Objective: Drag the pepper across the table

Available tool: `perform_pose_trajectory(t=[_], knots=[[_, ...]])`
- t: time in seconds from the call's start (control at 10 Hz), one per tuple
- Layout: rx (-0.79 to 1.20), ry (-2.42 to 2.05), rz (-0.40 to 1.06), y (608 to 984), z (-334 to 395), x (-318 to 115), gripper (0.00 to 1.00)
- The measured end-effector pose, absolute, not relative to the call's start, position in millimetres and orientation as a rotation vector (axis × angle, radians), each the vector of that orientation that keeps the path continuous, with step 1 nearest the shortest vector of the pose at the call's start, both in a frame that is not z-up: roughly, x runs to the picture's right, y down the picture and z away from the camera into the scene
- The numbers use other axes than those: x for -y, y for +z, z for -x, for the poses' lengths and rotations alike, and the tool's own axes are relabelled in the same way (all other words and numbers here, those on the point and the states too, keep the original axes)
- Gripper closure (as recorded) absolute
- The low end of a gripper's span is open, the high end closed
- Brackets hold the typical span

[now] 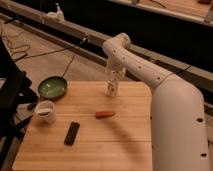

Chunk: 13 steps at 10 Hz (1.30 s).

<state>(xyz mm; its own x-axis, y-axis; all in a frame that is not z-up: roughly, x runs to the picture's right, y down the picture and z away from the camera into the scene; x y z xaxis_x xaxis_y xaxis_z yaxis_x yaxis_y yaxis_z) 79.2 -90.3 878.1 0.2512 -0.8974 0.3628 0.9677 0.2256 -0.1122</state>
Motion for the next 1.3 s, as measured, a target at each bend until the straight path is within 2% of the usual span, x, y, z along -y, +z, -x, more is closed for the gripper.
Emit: perform_pose_trajectory(t=[0.7, 1.0, 1.3], knots=[[0.229, -1.318, 0.358, 874.9, -82.7, 95.9, 0.34], [0.250, -1.302, 0.405, 870.2, -99.5, 78.6, 0.34], [0.352, -1.262, 0.425, 867.0, -92.8, 45.2, 0.34]])
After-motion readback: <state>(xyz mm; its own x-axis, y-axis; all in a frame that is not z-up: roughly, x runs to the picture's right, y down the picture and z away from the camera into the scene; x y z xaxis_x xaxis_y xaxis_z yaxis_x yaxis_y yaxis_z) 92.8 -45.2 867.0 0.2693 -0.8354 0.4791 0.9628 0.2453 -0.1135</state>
